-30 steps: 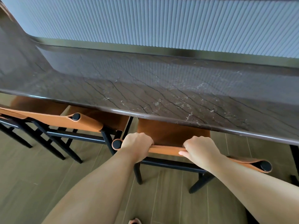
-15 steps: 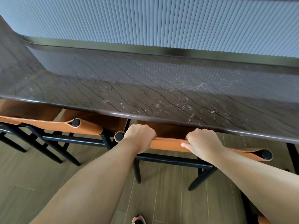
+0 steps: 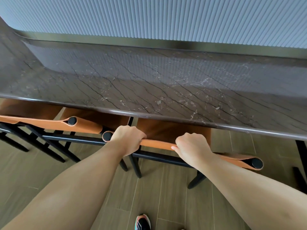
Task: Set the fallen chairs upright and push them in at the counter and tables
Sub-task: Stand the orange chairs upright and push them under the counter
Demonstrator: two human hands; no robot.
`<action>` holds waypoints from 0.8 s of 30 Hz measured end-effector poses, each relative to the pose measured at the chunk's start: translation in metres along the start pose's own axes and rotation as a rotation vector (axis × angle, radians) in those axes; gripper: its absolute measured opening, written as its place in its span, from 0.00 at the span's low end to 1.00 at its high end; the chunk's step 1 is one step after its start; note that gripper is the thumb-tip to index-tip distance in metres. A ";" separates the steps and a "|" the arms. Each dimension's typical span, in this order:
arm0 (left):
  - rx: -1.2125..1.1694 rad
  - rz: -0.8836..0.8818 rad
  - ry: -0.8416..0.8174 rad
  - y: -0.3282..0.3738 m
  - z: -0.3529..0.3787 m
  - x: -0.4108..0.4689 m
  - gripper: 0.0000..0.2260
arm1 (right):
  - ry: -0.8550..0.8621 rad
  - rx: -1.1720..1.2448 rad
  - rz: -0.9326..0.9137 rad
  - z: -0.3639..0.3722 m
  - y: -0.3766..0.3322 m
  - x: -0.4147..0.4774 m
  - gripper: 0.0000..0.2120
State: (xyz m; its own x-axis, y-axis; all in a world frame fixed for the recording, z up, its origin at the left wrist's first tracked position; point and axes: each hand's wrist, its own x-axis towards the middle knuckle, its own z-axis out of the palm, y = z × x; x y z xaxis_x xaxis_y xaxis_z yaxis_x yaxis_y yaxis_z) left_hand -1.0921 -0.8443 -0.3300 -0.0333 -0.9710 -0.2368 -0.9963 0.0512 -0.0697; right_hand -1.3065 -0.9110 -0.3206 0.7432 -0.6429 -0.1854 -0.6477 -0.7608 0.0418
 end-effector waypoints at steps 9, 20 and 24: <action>-0.095 -0.053 0.032 -0.007 0.005 0.004 0.12 | -0.034 0.030 -0.032 0.002 0.017 -0.002 0.10; -0.211 0.037 -0.003 0.038 -0.009 0.017 0.12 | -0.093 0.018 0.002 0.003 0.037 -0.008 0.08; -0.227 0.042 0.029 0.048 -0.012 0.021 0.14 | -0.085 0.005 -0.025 0.002 0.043 -0.005 0.08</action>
State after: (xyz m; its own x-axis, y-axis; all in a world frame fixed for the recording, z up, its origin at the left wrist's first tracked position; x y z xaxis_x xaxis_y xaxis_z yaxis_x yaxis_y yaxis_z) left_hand -1.1412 -0.8647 -0.3270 -0.0745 -0.9755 -0.2072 -0.9862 0.0411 0.1607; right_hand -1.3386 -0.9406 -0.3202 0.7422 -0.6138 -0.2690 -0.6302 -0.7758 0.0313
